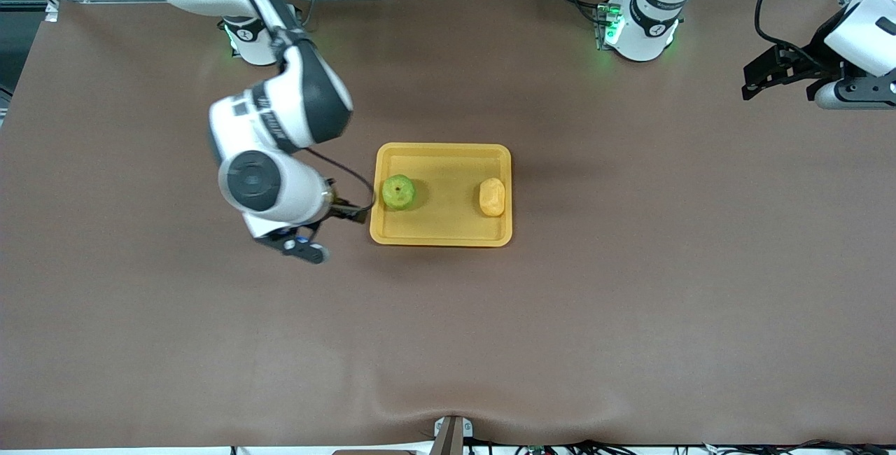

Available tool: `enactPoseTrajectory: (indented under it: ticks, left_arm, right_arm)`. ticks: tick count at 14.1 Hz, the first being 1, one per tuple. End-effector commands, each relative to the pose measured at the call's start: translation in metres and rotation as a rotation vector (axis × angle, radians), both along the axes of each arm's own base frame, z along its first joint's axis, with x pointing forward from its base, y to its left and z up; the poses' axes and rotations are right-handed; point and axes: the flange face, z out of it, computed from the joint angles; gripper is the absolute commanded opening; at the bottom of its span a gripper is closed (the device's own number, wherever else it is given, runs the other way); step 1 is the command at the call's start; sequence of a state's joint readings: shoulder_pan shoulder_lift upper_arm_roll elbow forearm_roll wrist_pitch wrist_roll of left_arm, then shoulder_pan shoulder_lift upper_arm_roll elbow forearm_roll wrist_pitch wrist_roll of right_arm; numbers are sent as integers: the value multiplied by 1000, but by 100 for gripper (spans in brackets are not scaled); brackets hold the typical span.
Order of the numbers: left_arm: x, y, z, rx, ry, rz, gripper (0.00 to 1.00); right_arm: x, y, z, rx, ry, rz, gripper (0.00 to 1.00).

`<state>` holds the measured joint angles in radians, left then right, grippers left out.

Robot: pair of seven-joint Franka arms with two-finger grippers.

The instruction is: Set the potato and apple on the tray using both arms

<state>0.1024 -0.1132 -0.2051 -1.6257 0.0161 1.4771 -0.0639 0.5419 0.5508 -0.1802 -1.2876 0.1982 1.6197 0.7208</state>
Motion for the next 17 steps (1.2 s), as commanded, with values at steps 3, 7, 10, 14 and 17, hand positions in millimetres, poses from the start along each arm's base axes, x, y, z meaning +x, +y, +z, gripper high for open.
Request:
enactPoseTrajectory:
  ticks: [3, 7, 10, 14, 17]
  left_arm:
    - [-9, -3, 6, -12, 1, 22, 100]
    - [-9, -3, 6, -12, 1, 22, 100]
    - [-8, -2, 5, -12, 2, 22, 100]
    - [-7, -1, 3, -12, 7, 23, 100]
    - [-7, -3, 2, -12, 7, 19, 100]
  right_arm:
    - [23, -49, 42, 2, -28, -58, 100]
    - [31, -115, 94, 11, -94, 24, 100]
    - [27, -164, 121, 19, -97, 49, 100]
    - [13, -224, 153, 50, -89, 149, 100]
    - [-1, -273, 175, 86, -108, 214, 100]
